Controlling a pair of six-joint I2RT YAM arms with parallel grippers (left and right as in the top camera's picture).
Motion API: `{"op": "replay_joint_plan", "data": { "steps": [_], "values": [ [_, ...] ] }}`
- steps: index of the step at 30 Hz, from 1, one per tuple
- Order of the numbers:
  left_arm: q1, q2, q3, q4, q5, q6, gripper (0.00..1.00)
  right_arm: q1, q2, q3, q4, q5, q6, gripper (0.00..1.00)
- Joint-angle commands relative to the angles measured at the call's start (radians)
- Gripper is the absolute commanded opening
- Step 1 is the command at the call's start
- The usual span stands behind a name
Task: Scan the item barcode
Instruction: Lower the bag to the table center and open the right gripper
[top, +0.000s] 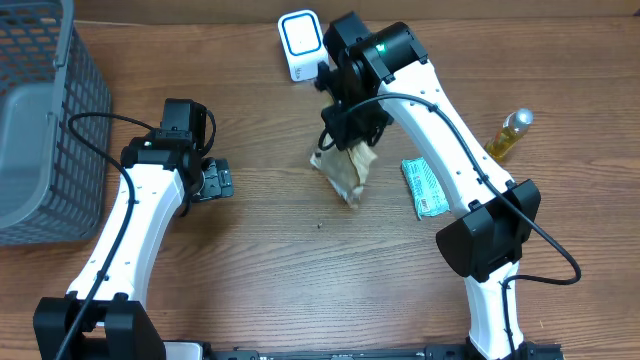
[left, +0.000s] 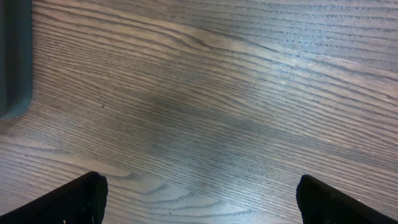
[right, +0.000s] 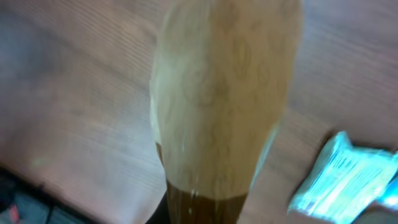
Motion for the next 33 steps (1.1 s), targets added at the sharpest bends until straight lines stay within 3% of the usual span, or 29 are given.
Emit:
{"op": "replay_joint_plan", "data": {
  "steps": [1,19,21,23,25,33],
  "values": [
    [0.003,0.006,0.006,-0.002,-0.014,-0.014,1.00,-0.004,-0.008,0.002,-0.021,-0.034,0.021,0.04],
    [0.003,0.006,0.006,-0.002,-0.014,-0.014,1.00,-0.003,-0.008,0.002,-0.029,-0.082,0.126,0.09],
    [0.003,0.006,0.006,-0.002,-0.014,-0.014,0.99,-0.003,-0.008,0.002,-0.029,-0.082,0.126,0.18],
    [0.003,0.006,0.006,-0.002,-0.014,-0.014,1.00,-0.003,-0.008,0.002,-0.029,-0.082,0.126,0.19],
    [0.003,0.006,0.006,-0.002,-0.014,-0.014,1.00,-0.003,-0.008,0.002,-0.029,-0.082,0.126,0.30],
    [0.003,0.006,0.006,-0.002,-0.014,-0.014,1.00,-0.003,-0.008,0.002,-0.028,-0.071,0.126,0.38]
  ]
}}
